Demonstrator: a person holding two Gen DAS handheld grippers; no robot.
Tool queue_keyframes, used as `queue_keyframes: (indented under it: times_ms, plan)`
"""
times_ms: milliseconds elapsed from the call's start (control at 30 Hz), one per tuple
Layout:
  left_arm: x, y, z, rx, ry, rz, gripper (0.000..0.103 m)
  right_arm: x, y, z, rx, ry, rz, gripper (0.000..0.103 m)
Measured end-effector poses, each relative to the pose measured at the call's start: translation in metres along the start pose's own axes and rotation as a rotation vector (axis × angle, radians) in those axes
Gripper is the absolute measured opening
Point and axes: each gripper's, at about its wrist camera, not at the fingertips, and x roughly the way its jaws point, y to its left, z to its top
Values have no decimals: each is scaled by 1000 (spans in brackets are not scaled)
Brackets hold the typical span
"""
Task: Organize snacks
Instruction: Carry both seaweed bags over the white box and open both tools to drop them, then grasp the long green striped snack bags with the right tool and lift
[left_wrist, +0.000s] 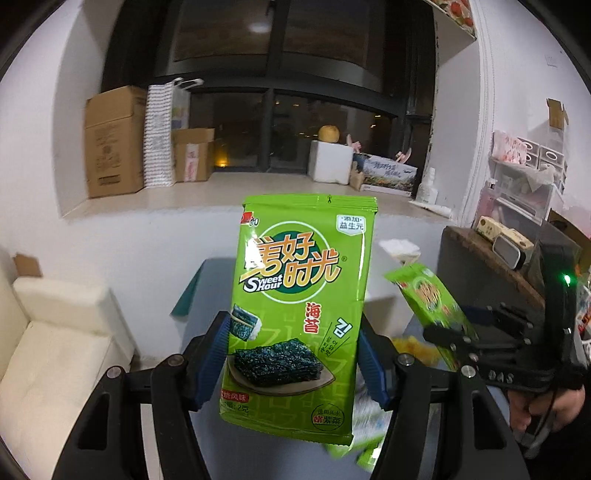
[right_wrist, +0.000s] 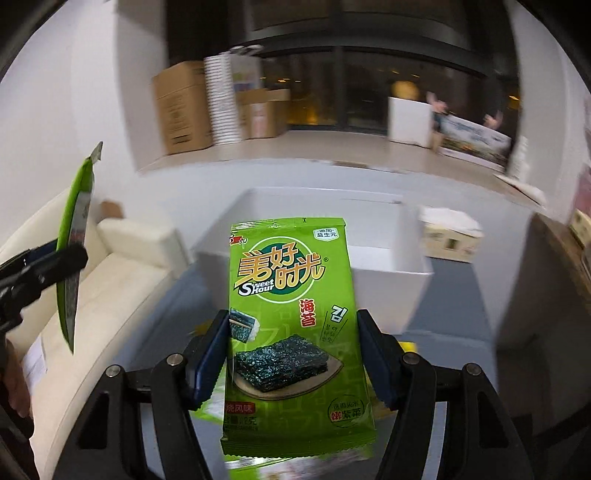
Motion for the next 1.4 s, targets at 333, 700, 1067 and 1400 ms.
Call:
queue_keyframes:
  times_ms: [333, 700, 1067, 1400]
  plan:
    - [118, -8, 64, -29, 57, -3, 70, 57, -52, 69, 78, 0, -22, 71]
    - [200, -4, 73, -34, 145, 62, 103, 139, -59, 122, 60, 64, -41, 99]
    - [175, 5, 46, -2, 168, 135, 103, 100, -72, 110, 86, -29, -71, 103]
    - [63, -5, -4, 34, 143, 63, 103, 17, -38, 30, 13, -64, -25, 103]
